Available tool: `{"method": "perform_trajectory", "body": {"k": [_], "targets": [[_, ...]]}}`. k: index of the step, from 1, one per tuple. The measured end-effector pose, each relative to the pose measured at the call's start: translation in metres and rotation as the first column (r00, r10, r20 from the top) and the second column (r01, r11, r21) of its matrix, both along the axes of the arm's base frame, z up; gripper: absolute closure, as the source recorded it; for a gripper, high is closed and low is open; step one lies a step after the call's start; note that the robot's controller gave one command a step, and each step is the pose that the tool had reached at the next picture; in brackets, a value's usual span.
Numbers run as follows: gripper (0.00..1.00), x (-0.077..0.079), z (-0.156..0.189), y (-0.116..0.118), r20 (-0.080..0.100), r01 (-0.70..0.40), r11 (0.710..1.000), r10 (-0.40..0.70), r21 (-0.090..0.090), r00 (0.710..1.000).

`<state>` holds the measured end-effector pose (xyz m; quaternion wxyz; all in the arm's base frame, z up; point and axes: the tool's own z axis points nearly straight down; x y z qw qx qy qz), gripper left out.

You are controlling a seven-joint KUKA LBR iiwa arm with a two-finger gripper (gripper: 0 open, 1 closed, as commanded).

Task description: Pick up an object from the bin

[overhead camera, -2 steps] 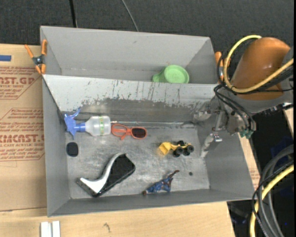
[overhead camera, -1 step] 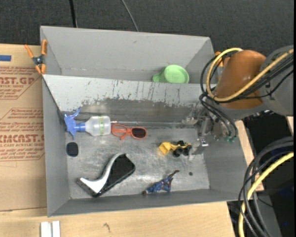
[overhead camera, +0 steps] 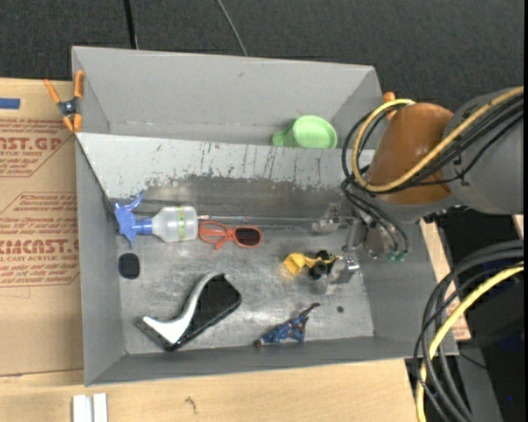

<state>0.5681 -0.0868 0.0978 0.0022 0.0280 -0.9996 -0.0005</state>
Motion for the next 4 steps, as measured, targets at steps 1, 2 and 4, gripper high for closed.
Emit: {"method": "perform_trajectory", "body": {"k": [1,2,4], "targets": [[0.00,0.005,0.036,0.006,0.006,0.059,0.998,-0.059,0.000,0.998],[0.00,0.021,-0.025,0.005,0.006,0.117,0.993,-0.117,0.000,0.993],[1.00,0.013,-0.021,0.009,0.018,0.021,1.000,-0.021,-0.004,1.000]]}}
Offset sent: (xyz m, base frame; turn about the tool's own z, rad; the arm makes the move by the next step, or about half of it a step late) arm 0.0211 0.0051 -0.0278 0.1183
